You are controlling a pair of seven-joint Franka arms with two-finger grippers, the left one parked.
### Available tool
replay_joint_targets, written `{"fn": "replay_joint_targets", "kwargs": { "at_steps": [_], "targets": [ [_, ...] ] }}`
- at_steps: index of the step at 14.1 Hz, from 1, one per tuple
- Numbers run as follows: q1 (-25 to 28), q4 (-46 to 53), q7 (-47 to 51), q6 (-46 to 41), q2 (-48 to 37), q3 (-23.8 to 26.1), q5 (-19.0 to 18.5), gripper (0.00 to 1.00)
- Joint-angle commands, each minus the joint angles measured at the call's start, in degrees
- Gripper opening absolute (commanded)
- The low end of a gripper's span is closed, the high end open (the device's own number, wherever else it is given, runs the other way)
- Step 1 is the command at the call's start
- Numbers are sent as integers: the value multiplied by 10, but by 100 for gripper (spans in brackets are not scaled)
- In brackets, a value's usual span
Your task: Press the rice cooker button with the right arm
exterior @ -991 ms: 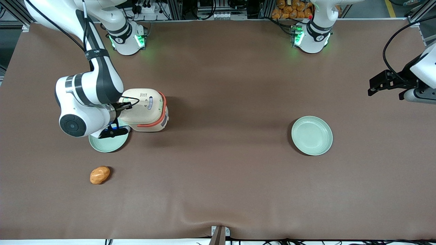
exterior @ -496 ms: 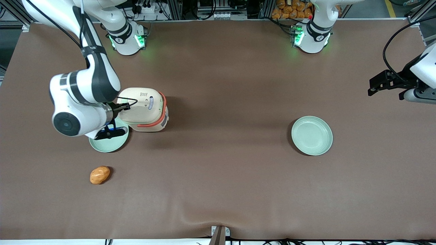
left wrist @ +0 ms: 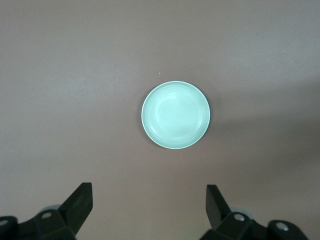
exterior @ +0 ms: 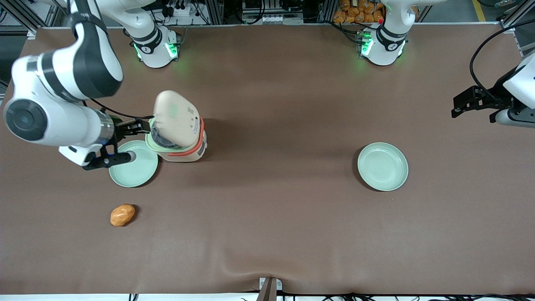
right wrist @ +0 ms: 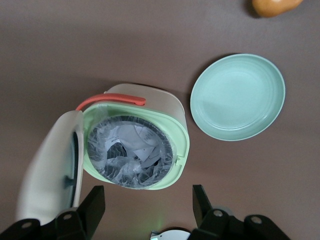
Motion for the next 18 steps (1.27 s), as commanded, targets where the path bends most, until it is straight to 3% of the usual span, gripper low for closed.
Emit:
{"fn": "replay_joint_targets", "kwargs": {
  "at_steps": [1, 6, 10, 14, 18],
  "targets": [
    [2, 10, 1, -2, -12, -3, -3, 100],
    [-5, 16, 4, 18, -60, -1, 1, 100],
    [-50, 23, 4, 15, -120, 5, -4, 100],
    [-80, 23, 0, -12, -159, 9, -54, 100],
    [-93, 24, -9, -28, -173, -9, -60, 100]
  ]
}}
